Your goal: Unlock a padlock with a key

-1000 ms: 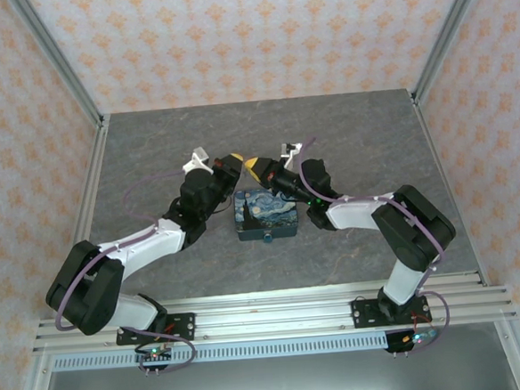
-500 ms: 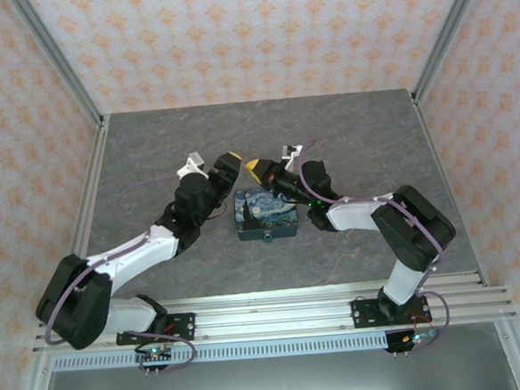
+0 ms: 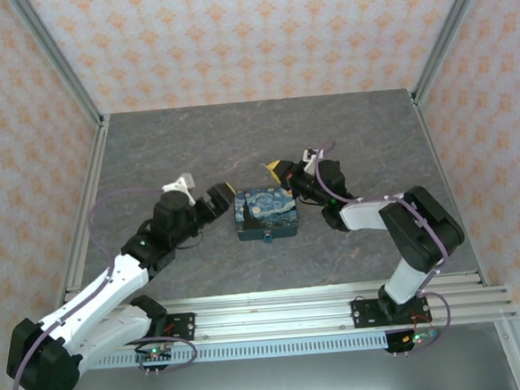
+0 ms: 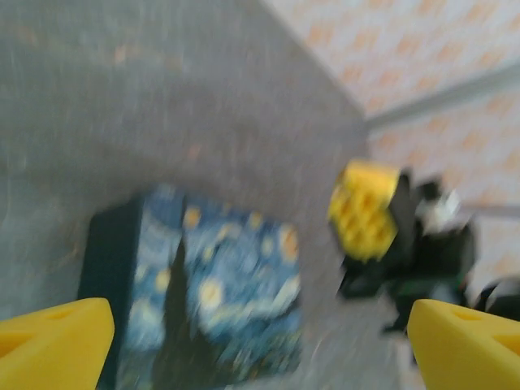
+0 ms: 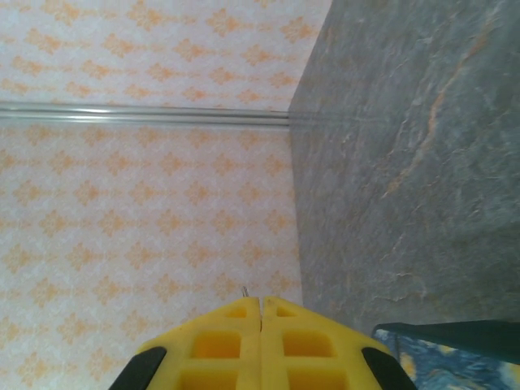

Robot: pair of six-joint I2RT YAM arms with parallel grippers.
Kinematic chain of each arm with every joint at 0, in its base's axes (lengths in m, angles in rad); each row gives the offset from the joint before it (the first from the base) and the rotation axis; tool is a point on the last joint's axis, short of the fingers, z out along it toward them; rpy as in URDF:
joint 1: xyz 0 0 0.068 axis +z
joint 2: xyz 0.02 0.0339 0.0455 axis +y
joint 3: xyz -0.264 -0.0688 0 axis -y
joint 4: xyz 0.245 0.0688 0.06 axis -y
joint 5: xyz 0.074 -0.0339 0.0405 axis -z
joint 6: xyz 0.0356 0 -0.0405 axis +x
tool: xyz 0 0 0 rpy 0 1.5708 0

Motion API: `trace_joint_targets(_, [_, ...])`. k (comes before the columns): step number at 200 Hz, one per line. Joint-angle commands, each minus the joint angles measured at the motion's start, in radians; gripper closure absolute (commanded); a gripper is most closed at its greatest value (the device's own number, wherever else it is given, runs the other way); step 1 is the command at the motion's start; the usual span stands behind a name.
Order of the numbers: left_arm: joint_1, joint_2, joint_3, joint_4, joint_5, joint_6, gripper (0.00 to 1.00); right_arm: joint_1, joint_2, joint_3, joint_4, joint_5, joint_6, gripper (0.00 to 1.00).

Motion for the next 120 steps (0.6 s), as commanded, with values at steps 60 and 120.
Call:
trace_joint_targets(60, [-0.278, 0.195, -0.121, 0.148, -0.028, 0.174, 0.32, -0.003, 0.043, -0.017, 0.005, 0.011, 0.039, 1.00])
trace_joint_targets(120, [-0.316, 0.480, -0.070, 0.333, -0.077, 0.261, 0.42, 0.008, 0.057, -0.042, 0.014, 0.028, 0.043, 1.00])
